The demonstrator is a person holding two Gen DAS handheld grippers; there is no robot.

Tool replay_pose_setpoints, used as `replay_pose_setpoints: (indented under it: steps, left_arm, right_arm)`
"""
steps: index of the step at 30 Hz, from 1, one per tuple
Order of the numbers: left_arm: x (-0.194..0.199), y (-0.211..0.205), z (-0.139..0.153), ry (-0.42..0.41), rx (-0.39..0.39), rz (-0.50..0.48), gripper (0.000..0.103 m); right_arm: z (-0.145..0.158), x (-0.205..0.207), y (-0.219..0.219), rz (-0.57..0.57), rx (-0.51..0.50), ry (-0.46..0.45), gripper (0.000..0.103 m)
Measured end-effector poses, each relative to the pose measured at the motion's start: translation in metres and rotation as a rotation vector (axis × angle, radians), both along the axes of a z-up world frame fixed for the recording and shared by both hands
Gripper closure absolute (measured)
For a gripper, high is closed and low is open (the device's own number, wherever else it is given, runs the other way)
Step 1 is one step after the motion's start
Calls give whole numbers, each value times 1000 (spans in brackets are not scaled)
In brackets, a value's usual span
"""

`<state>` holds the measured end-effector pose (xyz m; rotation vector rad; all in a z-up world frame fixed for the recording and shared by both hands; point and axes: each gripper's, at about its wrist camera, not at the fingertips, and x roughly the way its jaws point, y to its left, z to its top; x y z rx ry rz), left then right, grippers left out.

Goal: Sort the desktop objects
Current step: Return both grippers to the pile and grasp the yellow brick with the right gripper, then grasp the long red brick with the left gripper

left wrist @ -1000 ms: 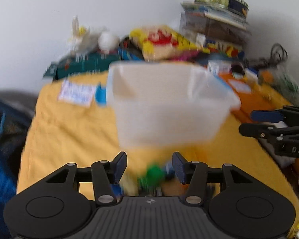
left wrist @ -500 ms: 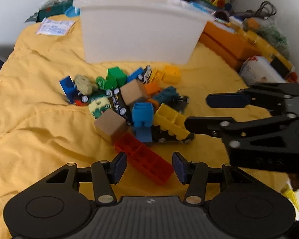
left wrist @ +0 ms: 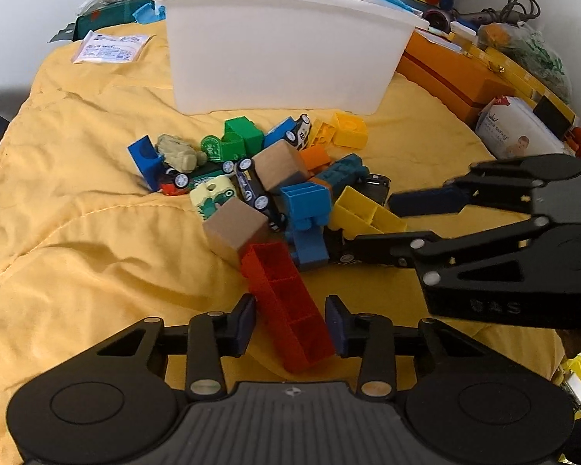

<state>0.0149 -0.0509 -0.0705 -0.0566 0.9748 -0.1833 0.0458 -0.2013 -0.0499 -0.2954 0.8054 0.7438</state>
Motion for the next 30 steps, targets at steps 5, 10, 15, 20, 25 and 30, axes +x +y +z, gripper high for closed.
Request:
replay_pose_setpoints:
  steps: [5,10,15,20,25,30]
  left_arm:
    - [-2,4,3,-22,1,-2,66]
    - [-2,6,1,-11,32,14,62]
    - [-6,2,-3,-39,105,10,57]
    - [-11,-1,2,-80,123,-35,69]
    - [-9,-1,-2,-63,111,-34,69]
    - [-9,3,-8,-44,109,-24,69]
  right_arm:
    - [1,0,1,2,13,5,76]
    - [10,0,-12,-44,43,5,76]
    - [11,-1,-22,-78,39,10,76]
    - [11,-6,-28,-94,48,16,76]
    - [10,-9,-30,-102,58,21,76]
    - [11,-10,-32,-107,64,20,76]
